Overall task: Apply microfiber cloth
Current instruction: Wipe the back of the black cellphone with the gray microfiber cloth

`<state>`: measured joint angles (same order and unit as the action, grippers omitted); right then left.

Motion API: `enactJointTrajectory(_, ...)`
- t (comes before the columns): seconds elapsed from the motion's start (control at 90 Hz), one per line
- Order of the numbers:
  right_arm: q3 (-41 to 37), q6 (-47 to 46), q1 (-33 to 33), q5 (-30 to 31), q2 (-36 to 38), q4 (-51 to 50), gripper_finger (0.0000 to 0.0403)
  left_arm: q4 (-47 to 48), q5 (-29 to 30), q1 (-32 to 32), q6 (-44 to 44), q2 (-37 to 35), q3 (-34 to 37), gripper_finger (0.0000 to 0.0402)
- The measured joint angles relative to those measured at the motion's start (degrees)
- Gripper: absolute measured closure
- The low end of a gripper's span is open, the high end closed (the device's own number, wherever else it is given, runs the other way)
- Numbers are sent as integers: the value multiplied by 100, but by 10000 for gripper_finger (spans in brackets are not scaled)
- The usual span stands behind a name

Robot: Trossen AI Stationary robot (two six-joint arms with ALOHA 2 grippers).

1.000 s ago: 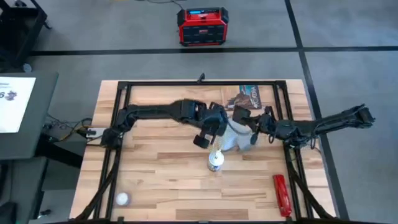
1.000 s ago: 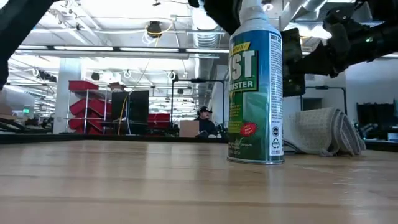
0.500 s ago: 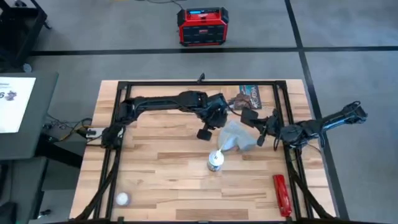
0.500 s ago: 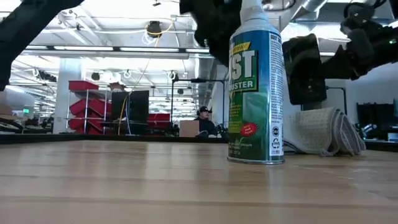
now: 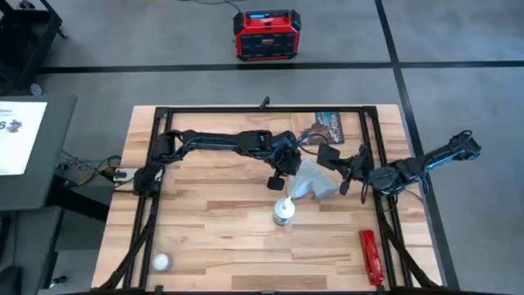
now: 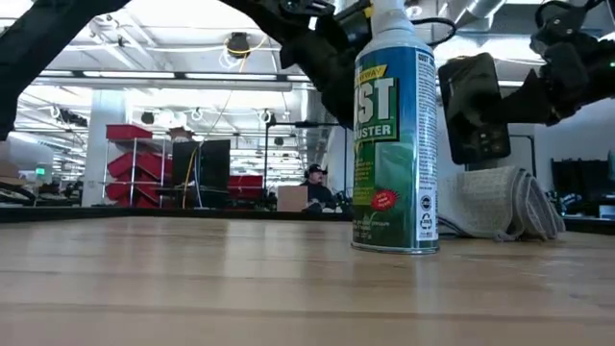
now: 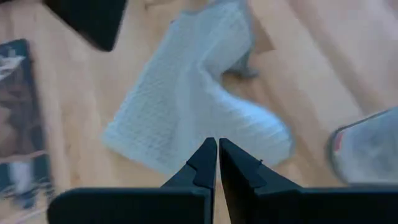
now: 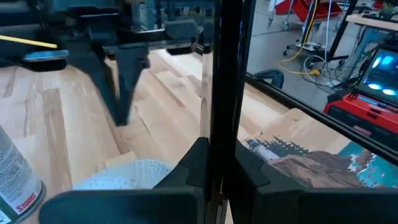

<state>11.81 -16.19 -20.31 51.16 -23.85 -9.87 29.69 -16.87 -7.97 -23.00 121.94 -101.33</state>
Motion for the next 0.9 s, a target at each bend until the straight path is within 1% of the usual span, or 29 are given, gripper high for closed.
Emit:
enactJointTrajectory(0.1,0,15,144,-2,-3,-81,391,-174,-116,40,194,0,1,400)
enactJointTrajectory(0.189,0,13,276,-44,-1,-89,391,-258,-120,78,346,1,1,387)
enactJointTrajectory(0.333,0,66,459,-201,-3,-94,391,-551,-133,105,727,188,-11,343)
enactJointTrajectory(0.522,0,146,596,-212,-9,-101,391,-837,-137,111,1102,733,4,281)
enactJointTrajectory(0.656,0,164,677,-217,-12,-127,391,-1071,-101,125,1329,933,3,243)
enactJointTrajectory(0.789,0,164,711,-216,-10,-155,391,-1156,160,129,1319,947,3,216)
enactJointTrajectory(0.9,0,162,710,-216,-12,-142,391,-1167,260,127,1303,947,3,206)
